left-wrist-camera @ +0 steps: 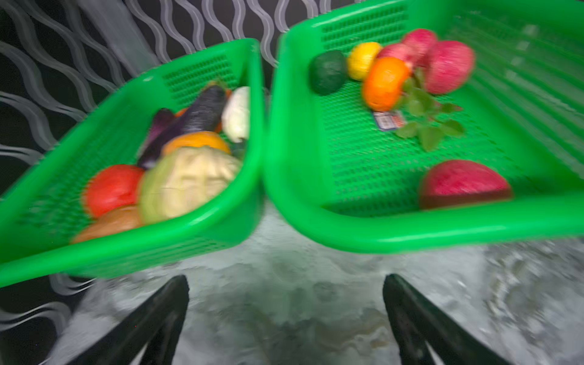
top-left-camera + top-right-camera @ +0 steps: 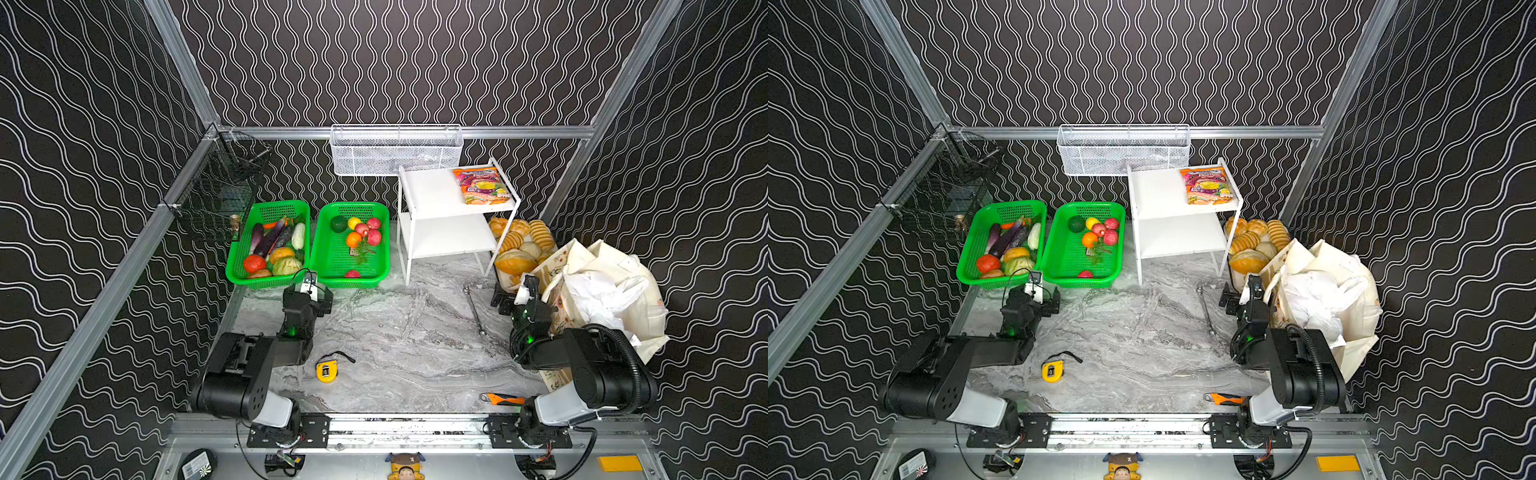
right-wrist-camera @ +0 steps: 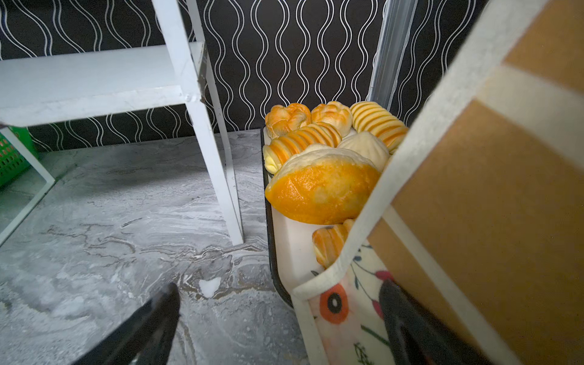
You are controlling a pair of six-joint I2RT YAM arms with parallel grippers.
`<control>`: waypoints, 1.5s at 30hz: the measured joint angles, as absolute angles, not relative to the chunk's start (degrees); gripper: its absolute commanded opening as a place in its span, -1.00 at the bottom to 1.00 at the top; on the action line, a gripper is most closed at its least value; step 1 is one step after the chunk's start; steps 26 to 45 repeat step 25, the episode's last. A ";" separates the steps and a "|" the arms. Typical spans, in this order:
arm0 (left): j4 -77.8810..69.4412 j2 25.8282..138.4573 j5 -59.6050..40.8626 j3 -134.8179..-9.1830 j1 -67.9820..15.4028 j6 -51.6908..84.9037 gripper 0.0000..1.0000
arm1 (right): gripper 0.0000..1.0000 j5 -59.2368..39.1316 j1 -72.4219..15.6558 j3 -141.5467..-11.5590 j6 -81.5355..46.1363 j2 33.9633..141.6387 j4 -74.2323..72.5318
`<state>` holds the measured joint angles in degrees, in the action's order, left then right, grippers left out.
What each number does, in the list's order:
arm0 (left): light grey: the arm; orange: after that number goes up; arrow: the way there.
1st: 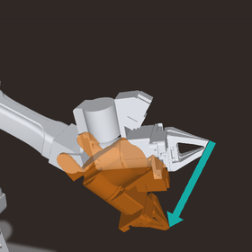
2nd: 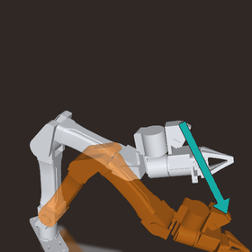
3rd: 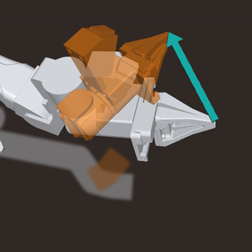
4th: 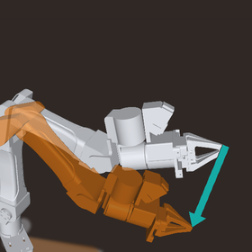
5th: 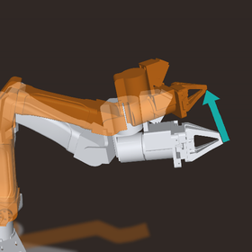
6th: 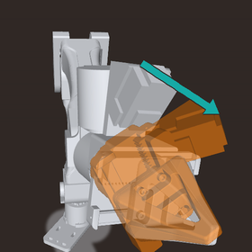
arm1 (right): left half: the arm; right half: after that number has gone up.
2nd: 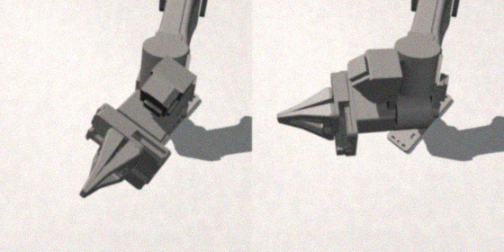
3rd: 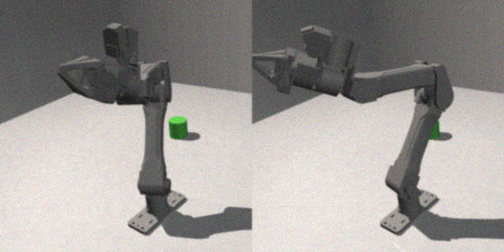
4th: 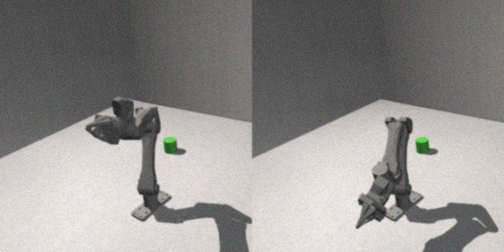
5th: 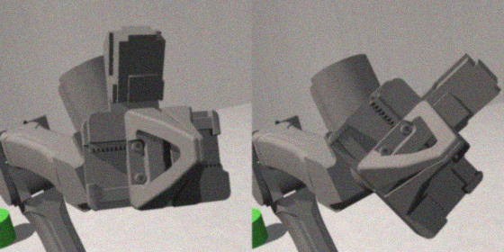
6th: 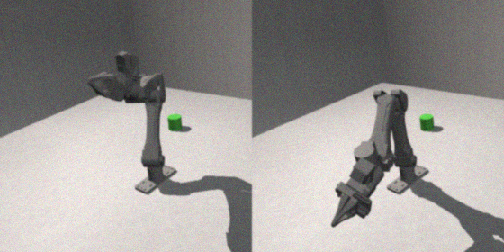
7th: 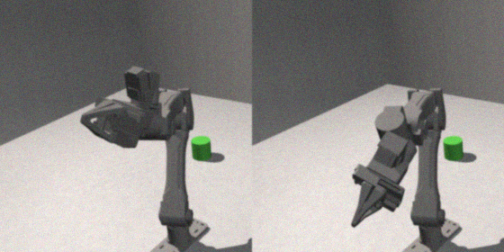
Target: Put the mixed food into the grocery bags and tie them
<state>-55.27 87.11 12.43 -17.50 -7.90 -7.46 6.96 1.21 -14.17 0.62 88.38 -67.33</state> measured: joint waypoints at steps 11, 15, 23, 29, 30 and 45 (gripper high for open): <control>-62.26 95.29 17.74 -19.77 -6.70 -3.27 0.98 | 0.99 6.96 1.21 -14.17 0.60 88.38 -67.33; -61.30 95.46 17.89 -19.75 -6.90 -3.20 0.98 | 0.99 6.96 1.19 -14.20 0.60 88.40 -67.33; -60.42 95.55 12.69 -20.51 -6.52 -4.71 0.97 | 0.99 6.96 1.19 -14.28 0.47 88.40 -67.18; -60.03 95.53 12.14 -20.78 -5.93 -4.71 0.98 | 0.99 6.98 1.19 -14.28 0.47 88.40 -67.16; -60.03 95.53 12.14 -20.78 -5.93 -4.71 0.98 | 0.99 6.98 1.19 -14.28 0.47 88.40 -67.16; -60.03 95.53 12.14 -20.78 -5.93 -4.71 0.98 | 0.99 6.98 1.19 -14.28 0.47 88.40 -67.16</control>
